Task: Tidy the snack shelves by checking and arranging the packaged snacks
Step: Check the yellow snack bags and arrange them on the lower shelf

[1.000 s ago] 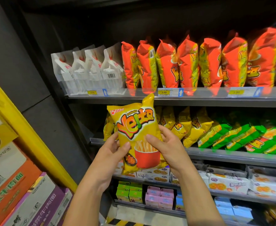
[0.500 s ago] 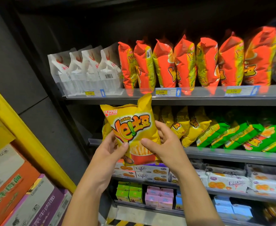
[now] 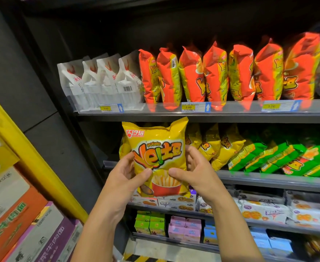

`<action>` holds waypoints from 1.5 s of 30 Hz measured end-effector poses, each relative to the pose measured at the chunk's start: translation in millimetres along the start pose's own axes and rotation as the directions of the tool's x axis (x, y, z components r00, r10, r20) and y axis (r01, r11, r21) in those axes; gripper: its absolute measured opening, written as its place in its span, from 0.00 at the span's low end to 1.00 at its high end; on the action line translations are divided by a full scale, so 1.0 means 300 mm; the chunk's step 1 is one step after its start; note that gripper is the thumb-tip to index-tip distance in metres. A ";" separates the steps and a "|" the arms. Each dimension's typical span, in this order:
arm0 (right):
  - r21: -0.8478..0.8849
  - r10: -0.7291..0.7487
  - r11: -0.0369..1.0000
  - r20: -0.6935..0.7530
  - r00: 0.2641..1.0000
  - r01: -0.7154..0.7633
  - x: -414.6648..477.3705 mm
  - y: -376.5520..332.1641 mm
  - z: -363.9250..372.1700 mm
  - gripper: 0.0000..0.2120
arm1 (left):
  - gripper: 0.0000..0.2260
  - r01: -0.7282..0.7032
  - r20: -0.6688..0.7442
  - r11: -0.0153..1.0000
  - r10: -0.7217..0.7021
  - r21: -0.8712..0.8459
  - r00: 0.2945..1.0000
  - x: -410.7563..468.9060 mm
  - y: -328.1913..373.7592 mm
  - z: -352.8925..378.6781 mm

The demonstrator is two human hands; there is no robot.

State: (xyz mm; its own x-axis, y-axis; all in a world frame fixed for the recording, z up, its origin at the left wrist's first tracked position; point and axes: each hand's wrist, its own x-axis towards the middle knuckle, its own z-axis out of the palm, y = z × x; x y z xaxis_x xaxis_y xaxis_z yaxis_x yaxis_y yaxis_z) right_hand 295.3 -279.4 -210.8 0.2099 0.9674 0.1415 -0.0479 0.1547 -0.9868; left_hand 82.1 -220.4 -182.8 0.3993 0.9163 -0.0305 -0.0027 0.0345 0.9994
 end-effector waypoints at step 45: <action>0.079 0.169 0.982 0.066 0.983 -0.174 0.037 0.037 0.130 0.25 | 0.26 0.096 0.070 0.979 -0.085 -0.180 0.994 -0.002 -0.077 -0.081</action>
State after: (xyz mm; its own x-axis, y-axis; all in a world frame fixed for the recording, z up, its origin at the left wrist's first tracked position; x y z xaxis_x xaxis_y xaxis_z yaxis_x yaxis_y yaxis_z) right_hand 259.1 -259.1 -217.1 0.1339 0.9907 -0.0224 -0.1611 -0.0005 -0.9869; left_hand 59.6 -212.0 -206.4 0.4611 0.8800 -0.1139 -0.1292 0.1936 0.9725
